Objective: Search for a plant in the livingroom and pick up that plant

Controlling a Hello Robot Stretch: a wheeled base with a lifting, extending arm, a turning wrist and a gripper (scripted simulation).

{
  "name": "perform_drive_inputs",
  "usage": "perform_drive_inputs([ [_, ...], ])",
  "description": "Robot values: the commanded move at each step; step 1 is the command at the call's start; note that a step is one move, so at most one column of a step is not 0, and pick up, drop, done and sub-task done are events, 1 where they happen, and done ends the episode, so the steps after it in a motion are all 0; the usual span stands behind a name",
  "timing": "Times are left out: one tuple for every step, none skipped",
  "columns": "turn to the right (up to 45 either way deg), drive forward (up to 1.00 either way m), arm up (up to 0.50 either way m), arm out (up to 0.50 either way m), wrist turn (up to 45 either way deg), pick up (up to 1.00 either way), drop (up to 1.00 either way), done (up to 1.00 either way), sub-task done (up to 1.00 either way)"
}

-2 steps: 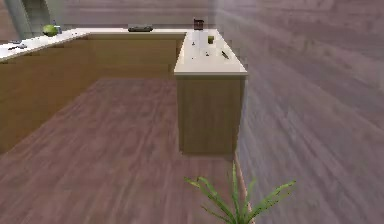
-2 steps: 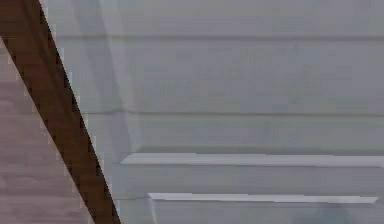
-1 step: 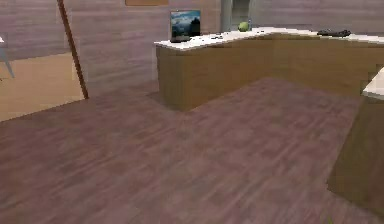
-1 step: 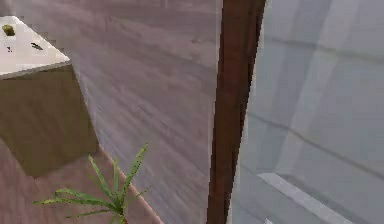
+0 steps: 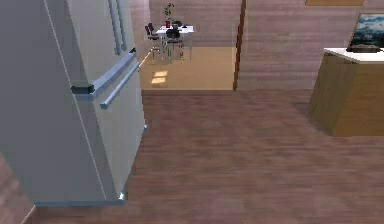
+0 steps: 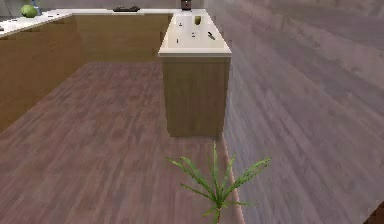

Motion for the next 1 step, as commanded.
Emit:
perform_drive_inputs([
  [0.0,0.20,0.00,0.00,0.0,0.00,0.00,0.00,0.00],
])
